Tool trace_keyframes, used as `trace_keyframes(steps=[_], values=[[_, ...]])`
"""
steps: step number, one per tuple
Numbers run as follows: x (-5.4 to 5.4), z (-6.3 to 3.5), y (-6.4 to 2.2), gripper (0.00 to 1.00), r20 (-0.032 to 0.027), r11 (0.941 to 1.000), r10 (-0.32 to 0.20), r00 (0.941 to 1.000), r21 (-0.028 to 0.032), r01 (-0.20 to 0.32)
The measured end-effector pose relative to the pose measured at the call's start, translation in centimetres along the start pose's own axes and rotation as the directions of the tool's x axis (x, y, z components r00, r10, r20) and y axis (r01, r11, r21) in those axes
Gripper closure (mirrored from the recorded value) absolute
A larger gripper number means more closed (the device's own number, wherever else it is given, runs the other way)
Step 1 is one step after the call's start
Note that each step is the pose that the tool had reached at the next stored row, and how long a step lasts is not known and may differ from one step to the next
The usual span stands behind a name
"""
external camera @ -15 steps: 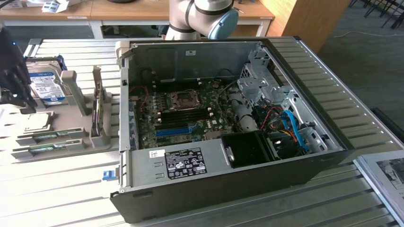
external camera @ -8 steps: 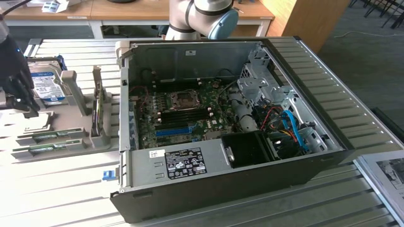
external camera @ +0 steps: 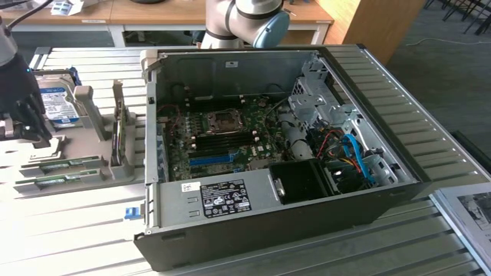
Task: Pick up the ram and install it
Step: 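Pick up the ram and move it above insertion slot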
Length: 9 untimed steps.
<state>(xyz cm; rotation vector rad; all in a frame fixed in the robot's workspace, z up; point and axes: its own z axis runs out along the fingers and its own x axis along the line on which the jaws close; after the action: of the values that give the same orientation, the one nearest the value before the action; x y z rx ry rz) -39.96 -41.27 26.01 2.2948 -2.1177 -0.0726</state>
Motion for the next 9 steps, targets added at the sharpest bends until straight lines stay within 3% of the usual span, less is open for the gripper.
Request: trace_keyframes(steps=[4, 9], values=[[0.01, 0.62, -0.03, 0.76, -0.0001, 1.0, 0.0, 1.0, 0.0, 0.0], [0.01, 0.63, -0.03, 0.76, -0.0001, 1.0, 0.0, 1.0, -0.0002, 0.0]])
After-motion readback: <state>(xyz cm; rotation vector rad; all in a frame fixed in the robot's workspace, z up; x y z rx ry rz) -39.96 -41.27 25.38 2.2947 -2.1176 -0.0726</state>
